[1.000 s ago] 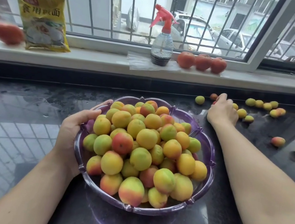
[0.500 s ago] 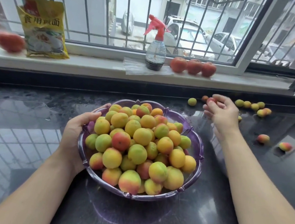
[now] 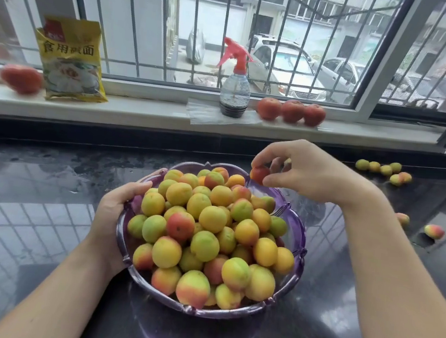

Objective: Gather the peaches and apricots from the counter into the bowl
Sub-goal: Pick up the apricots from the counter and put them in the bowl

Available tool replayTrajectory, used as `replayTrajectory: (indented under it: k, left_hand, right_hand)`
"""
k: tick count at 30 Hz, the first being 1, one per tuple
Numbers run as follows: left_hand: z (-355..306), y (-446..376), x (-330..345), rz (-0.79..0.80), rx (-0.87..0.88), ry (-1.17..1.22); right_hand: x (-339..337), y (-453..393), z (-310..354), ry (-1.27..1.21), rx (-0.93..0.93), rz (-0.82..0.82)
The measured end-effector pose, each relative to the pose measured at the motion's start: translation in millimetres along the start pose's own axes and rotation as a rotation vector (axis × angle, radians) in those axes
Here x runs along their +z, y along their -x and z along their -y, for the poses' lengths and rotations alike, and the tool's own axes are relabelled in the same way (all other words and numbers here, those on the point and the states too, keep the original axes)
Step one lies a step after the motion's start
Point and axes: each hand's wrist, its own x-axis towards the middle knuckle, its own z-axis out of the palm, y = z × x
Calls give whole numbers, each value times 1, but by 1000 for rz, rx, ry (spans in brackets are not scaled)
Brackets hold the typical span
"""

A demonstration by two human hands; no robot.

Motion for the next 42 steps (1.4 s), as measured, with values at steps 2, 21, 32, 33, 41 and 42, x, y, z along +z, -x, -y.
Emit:
replayTrajectory:
  k: [2,21,32,33,41,42]
  left_hand:
    - [0,-1,-3,5,1,0]
    - [-1,3,2,2,-4,-2]
    - [-1,-1,5,-17,62,-12]
    - [-1,-1,5,-23,67,-9]
    - [-1,1,8,-69,75,-26]
    - [-1,1,8,-71,74,-29]
  right_hand:
    - [5,-4,-5,41,-8,0]
    - [21,-12,-5,154,-130,-8]
    - [21,-14,-10,88,-45,55]
    - [22,-17,-11,24,-37,-14]
    - [38,-52,-9,-39,24,-63]
    - [36,-52,-9,-65,5,-68]
